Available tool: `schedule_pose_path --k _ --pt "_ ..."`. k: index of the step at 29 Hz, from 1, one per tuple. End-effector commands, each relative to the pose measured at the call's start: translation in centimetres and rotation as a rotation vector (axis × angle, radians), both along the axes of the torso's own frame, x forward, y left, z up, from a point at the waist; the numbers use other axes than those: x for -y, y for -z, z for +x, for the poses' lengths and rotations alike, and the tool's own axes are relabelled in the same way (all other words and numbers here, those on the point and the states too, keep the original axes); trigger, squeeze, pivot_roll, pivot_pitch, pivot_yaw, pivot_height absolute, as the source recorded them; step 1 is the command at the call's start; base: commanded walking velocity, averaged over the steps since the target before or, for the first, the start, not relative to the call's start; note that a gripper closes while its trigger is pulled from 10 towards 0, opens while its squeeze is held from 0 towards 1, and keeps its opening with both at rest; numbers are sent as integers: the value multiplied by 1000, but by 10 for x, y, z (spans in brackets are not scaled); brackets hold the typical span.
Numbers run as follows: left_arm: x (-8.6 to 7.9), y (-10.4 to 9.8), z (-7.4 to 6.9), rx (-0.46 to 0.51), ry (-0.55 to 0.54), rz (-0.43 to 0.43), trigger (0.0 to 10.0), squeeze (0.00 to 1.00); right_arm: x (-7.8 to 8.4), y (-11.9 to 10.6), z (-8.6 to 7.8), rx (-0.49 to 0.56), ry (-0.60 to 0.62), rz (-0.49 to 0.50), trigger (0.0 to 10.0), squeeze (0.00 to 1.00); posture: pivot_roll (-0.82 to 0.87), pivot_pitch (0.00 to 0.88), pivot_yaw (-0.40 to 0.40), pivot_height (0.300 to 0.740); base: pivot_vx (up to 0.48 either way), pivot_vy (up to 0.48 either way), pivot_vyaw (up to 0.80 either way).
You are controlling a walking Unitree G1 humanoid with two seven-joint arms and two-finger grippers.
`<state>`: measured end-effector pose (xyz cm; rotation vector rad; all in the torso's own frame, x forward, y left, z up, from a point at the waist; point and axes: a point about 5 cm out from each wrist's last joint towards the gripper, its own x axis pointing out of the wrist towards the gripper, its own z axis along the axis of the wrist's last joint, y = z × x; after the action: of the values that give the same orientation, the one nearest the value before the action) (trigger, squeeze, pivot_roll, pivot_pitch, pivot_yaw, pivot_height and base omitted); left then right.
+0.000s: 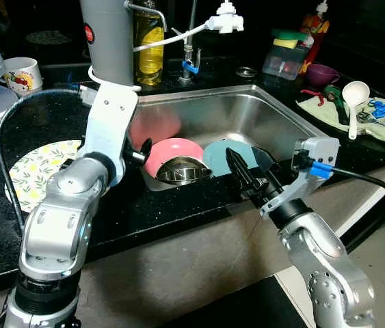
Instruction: Kitchen organization
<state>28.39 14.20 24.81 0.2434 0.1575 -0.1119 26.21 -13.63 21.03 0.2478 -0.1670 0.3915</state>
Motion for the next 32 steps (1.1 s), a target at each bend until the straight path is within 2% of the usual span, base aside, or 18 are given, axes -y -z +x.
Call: schedule_pose_path --k 1,5,10,16,23,32 --pt "-1 5 -4 -35 -33 -9 10000 0 0 2 0 -4 -6 -14 10000 0 113 0 -88 740 0 0 0" --pt "-5 20 -3 -133 -62 -74 10000 0 -1 3 0 -9 -9 -22 10000 0 116 0 -86 740 0 0 0" --pt "-5 22 -4 -183 -81 -105 10000 0 -3 4 0 -10 -15 -19 10000 0 116 0 -79 740 0 0 0" --pt "-10 24 -3 -219 -118 -123 10000 0 -6 5 0 -11 -18 -16 10000 0 112 0 -72 740 0 0 0" --pt "-15 22 -3 -212 -155 -124 10000 0 -6 5 -1 -15 -17 -18 10000 0 113 0 -71 740 0 0 0" --pt "-19 31 -5 -257 -202 -155 10000 0 -5 6 -1 -17 -14 -25 10000 0 111 0 -72 740 0 0 0"
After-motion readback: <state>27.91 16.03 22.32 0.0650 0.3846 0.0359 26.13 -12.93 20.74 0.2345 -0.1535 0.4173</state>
